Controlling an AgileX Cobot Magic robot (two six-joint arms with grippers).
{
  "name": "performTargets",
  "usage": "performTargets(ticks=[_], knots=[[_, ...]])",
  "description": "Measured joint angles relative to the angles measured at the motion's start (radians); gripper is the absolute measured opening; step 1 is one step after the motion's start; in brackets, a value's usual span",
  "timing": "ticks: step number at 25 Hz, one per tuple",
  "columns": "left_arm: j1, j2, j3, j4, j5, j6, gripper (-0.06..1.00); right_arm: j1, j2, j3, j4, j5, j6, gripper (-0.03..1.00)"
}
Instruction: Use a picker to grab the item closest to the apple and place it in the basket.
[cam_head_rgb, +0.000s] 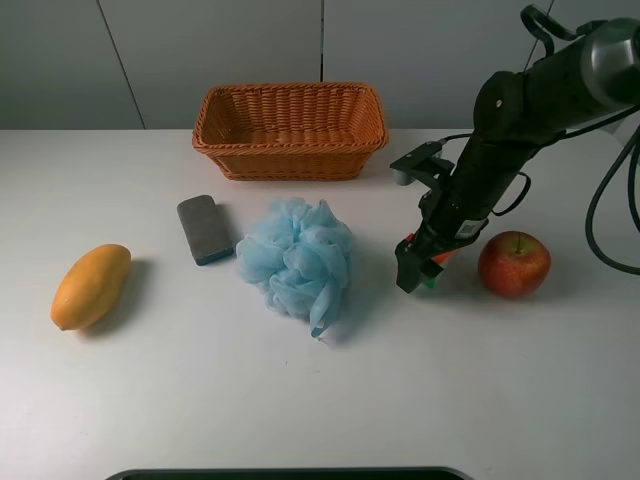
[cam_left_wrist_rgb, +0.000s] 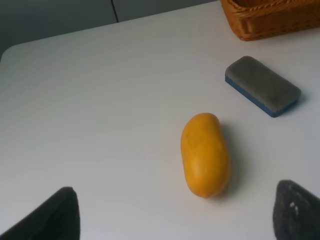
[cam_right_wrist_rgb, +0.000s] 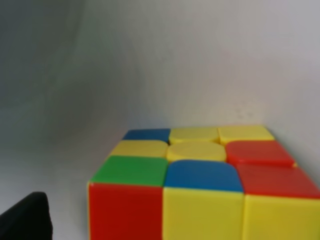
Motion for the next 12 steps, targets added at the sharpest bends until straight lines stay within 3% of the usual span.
performTargets(ticks=[4,8,12], knots=[[0.0,0.0,0.0,0.0,0.0,0.0,0.74,0.0,0.003,0.0,0.013,-0.002,0.0,0.67],[0.0,0.0,0.0,0.0,0.0,0.0,0.74,0.0,0.003,0.0,0.014,-0.003,0.0,0.44],[0.0,0.0,0.0,0.0,0.0,0.0,0.74,0.0,0.003,-0.002,0.014,-0.005,-0.003,0.44]])
